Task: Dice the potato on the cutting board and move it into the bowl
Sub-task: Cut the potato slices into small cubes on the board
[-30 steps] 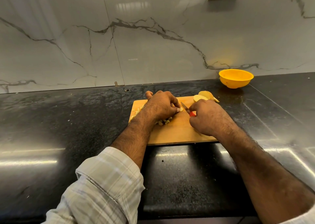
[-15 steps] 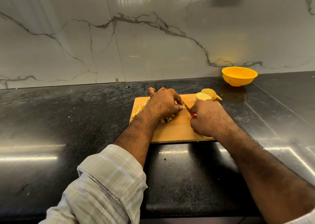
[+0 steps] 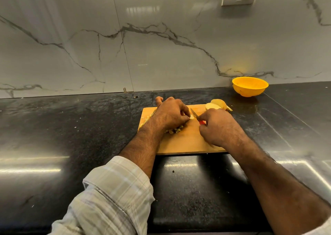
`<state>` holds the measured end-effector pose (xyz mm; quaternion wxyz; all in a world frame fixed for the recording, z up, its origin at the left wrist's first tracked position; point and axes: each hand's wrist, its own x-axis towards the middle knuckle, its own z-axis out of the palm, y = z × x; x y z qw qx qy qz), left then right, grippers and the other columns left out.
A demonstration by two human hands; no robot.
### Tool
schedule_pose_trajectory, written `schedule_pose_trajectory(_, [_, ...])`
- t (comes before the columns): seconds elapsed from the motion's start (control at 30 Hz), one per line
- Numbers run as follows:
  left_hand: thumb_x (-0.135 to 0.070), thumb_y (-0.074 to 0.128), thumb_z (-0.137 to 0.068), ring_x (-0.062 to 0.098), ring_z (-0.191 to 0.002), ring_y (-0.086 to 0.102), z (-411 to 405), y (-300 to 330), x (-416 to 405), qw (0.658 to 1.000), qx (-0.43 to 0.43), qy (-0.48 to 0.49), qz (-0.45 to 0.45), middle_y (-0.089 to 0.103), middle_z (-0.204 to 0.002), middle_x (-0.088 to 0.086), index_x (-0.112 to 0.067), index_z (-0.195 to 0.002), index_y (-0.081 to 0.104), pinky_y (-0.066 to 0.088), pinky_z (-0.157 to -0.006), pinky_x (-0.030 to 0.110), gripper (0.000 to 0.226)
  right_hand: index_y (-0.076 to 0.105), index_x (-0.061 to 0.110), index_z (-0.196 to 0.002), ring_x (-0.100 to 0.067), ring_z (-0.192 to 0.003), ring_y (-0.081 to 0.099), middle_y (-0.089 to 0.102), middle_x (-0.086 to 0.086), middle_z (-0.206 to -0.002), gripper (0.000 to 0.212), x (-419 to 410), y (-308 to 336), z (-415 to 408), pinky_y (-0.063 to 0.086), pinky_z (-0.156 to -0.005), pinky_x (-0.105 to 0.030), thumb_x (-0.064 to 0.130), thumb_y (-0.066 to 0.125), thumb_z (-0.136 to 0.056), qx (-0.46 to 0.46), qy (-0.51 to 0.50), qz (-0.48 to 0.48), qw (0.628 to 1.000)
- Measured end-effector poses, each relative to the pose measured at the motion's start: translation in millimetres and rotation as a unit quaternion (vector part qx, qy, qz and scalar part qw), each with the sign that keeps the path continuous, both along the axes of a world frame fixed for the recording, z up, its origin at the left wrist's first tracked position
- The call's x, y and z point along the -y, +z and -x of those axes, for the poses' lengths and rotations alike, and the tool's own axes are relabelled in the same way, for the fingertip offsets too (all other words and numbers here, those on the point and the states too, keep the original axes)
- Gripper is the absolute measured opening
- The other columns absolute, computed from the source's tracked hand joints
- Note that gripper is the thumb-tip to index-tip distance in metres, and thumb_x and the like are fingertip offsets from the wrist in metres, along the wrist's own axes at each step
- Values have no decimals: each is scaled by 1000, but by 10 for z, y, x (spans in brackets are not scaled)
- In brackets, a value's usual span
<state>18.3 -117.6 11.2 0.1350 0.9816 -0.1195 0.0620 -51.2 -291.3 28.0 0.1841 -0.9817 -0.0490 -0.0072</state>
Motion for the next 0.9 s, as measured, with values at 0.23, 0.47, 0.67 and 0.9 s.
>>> schedule_pose_trajectory(0.23, [-42, 73, -95, 12, -137, 43, -17, 30, -2, 1000, -22, 4, 3, 60, -107, -27, -43, -98, 80, 7, -119, 64, 8, 61, 25, -143, -22, -114, 62, 65, -3, -133, 48, -79, 45, 42, 59, -93, -36, 27, 70, -96, -30, 21, 46, 998])
schedule_pose_trajectory(0.47, [-43, 74, -94, 14, -139, 38, 5, 59, -22, 999, -30, -6, -15, 57, -107, -25, -43, -98, 80, 3, -119, 66, 7, 62, 24, -141, -22, -106, 61, 64, -5, -130, 43, -130, 29, -13, 60, -92, -37, 26, 68, -98, -25, 14, 43, 999])
schedule_pose_trajectory(0.67, [-41, 74, -95, 15, -145, 35, 28, 86, -52, 999, -46, -5, -9, 64, -119, -21, -43, -99, 80, 3, -120, 67, 8, 62, 28, -144, -23, -113, 64, 66, -3, -135, 47, -43, 9, 18, 59, -90, -36, 29, 67, -98, 4, 4, 6, 1000])
schedule_pose_trajectory(0.9, [-41, 74, -95, 16, -144, 35, 48, 113, -46, 999, -53, 1, -7, 60, -127, -19, -44, -99, 80, 5, -120, 66, 8, 61, 24, -143, -22, -111, 63, 66, -4, -130, 48, -122, 57, 72, 60, -92, -36, 26, 70, -96, -32, 12, 47, 998])
